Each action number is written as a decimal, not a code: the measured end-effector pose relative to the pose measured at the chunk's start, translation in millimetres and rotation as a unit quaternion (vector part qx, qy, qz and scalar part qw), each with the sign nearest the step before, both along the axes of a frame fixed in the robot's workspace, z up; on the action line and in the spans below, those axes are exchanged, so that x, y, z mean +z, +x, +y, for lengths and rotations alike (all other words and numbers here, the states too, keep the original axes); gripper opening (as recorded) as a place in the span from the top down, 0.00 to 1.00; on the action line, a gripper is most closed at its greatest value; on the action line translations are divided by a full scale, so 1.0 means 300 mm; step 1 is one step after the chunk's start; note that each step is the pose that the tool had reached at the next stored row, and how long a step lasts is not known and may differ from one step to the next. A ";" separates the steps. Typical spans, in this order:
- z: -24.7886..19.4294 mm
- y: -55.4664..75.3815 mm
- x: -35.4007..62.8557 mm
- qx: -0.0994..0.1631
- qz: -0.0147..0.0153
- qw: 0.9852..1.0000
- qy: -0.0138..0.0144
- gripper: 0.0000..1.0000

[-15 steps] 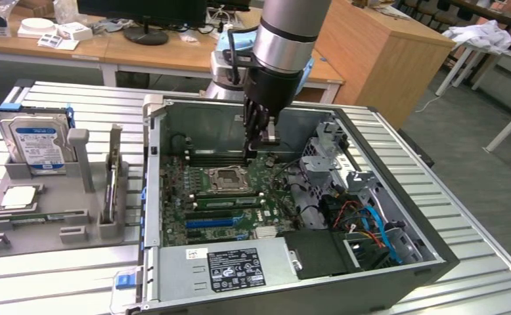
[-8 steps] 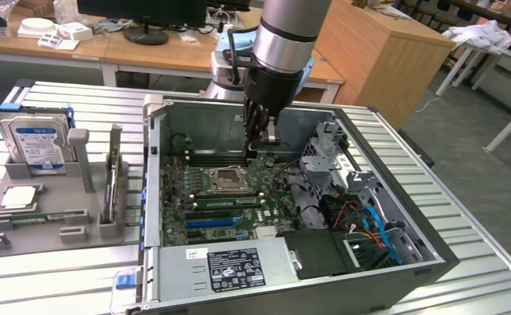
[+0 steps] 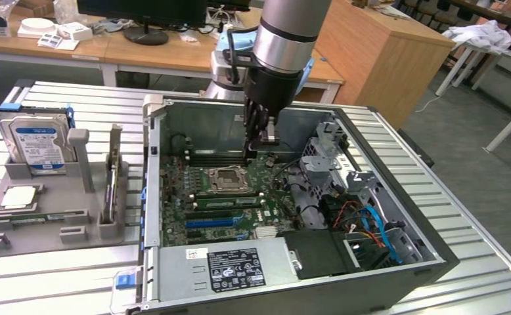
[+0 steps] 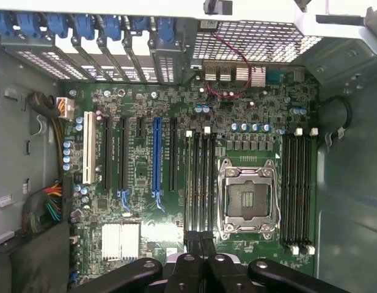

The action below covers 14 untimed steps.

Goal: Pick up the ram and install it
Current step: 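Press down the ram until it locks into place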

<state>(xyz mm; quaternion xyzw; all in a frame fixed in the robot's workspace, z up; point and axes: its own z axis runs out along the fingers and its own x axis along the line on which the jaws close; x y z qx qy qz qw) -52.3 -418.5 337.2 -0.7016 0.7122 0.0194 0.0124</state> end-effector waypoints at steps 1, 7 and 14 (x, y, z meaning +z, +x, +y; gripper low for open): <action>0.000 0.000 0.000 -0.008 0.000 1.000 0.000 0.89; 0.000 0.000 -0.001 -0.063 0.000 0.998 0.000 0.89; 0.000 0.000 -0.002 -0.127 0.000 0.992 0.000 0.89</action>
